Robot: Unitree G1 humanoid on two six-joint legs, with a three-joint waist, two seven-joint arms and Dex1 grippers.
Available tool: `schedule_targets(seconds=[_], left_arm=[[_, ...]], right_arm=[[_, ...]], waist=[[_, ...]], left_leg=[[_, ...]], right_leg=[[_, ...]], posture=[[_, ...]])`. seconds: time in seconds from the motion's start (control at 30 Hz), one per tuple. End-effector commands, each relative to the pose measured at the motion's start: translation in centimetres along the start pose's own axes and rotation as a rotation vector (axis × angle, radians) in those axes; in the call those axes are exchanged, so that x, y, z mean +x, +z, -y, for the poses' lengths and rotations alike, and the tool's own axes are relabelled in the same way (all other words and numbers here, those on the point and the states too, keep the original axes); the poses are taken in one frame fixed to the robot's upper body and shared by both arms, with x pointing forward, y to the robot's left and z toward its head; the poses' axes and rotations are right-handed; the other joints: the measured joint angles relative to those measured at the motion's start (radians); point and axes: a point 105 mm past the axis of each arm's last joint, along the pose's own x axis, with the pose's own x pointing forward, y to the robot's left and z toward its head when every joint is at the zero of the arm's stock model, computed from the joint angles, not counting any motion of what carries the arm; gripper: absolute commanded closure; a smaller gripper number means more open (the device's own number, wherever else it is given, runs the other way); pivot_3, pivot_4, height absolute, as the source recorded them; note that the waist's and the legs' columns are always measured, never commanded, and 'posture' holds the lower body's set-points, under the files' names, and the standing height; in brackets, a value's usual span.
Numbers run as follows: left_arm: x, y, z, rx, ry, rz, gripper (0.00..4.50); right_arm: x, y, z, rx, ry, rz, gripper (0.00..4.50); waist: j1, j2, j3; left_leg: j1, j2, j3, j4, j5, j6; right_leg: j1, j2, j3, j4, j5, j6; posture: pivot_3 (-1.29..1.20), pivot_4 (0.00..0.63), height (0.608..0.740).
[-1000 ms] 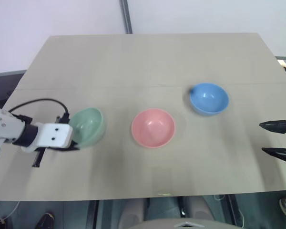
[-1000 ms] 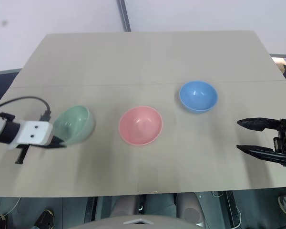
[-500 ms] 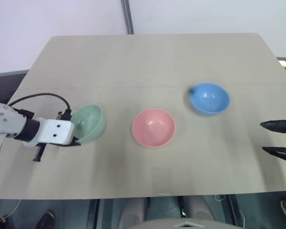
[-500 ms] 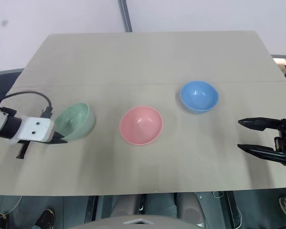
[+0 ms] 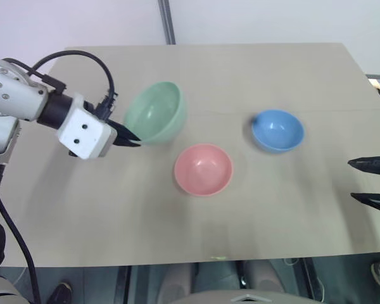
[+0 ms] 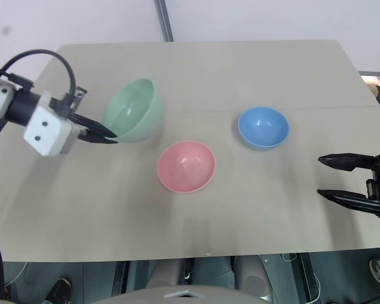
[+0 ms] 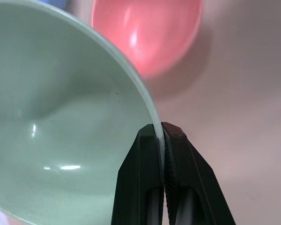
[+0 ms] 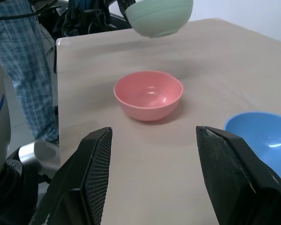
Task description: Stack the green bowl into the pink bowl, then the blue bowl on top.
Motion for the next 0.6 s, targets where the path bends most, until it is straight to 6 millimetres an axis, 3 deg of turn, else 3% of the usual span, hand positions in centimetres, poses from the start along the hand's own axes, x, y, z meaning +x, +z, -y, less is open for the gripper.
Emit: schedule_targets(seconds=[0.03,0.3,0.6], left_arm=[[-0.1,1.2,-0.1,0.090,-0.026,0.033,4.47],[1.2,1.0,0.0,0.163,-0.084,0.059,4.47],[3.5,1.6,-0.4,0.268,-0.109,0.128,4.47]], right_arm=[[-1.1,1.4,0.6,-0.097,-0.084,0.002,1.33],[-1.7,2.3,0.7,-0.080,-0.089,0.010,1.33],[-3.0,1.6,0.5,-0.057,-0.109,-0.049,1.33]], waist=[[0.000,0.000,0.000],[0.001,0.000,0.000],[0.003,0.000,0.000]], left_leg=[[0.000,0.000,0.000,0.000,0.000,0.000],[0.000,0.000,0.000,0.000,0.000,0.000],[0.000,0.000,0.000,0.001,0.000,0.000]], right_leg=[[0.000,0.000,0.000,0.000,0.000,0.000],[0.000,0.000,0.000,0.000,0.000,0.000],[0.000,0.000,0.000,0.000,0.000,0.000]], posture=[[0.00,0.150,0.740],[0.00,0.150,0.740],[0.00,0.150,0.740]])
